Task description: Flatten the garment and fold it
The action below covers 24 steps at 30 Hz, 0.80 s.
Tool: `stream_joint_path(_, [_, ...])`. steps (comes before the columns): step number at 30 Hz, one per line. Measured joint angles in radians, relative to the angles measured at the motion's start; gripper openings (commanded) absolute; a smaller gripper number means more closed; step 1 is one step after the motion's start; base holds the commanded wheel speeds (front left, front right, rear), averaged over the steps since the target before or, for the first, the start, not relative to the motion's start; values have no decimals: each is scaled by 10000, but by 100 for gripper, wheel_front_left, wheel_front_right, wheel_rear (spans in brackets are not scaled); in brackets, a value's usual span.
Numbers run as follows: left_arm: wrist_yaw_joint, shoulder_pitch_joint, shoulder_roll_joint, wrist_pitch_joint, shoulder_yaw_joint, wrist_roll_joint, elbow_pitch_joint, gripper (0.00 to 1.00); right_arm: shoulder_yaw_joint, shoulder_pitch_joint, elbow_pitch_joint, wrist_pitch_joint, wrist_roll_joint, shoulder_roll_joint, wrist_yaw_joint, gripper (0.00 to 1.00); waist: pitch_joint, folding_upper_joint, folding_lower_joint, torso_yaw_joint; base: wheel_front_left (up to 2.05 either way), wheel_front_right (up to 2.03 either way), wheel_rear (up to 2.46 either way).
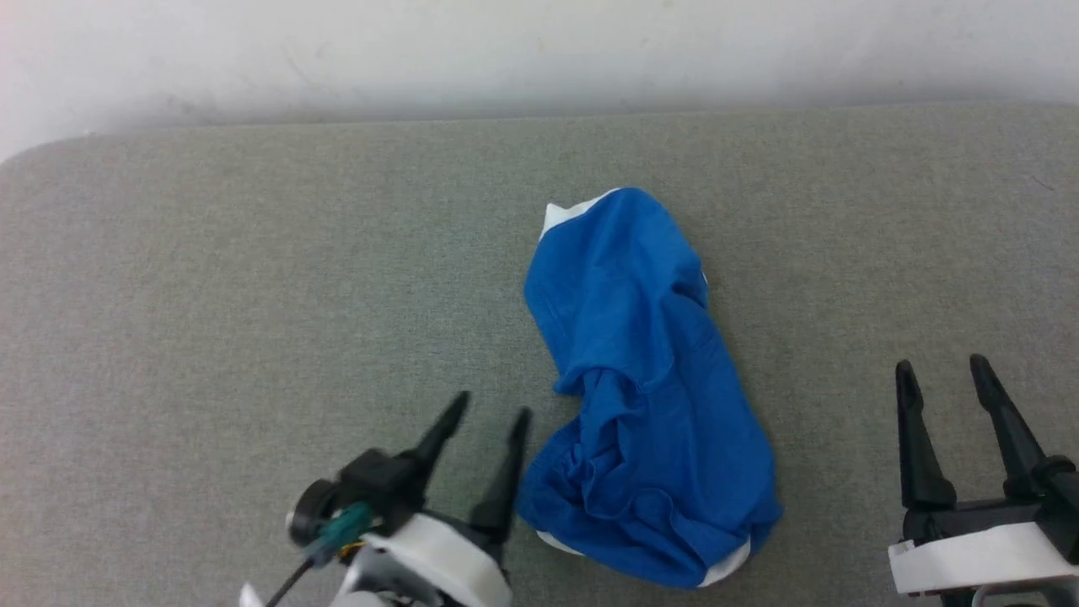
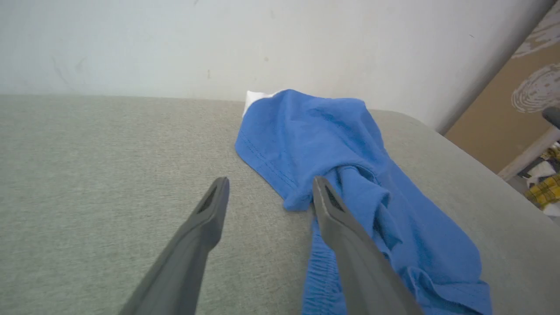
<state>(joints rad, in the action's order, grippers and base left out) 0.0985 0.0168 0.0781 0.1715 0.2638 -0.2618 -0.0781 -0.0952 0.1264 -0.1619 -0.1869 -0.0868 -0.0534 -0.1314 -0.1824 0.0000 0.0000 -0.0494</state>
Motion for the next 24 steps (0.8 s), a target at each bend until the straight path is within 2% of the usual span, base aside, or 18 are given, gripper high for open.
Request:
stream_joint_path(5, [171, 496, 453, -2303, 1582, 328, 732, 100, -253, -240, 132, -77, 8, 0, 0, 100, -166, 0, 1, 62, 0, 0, 0])
stream_joint_path(11, [244, 565, 890, -4435, 2656, 343, 1603, 100, -309, -272, 431, -90, -21, 2, 0, 100, -244, 0, 0, -13, 0, 0, 0])
stream_joint_path(17, [192, 555, 894, -4911, 2754, 261, 1680, 100, -226, -432, 740, -176, -63, 4, -2, 100, -265, 0, 0, 10, 0, 0, 0])
stream_joint_path(24, [-6, 612, 627, -4972, 2878, 276, 909, 100, -221, -472, 959, -201, -100, 2, 0, 100, -228, 0, 0, 71, 0, 0, 0])
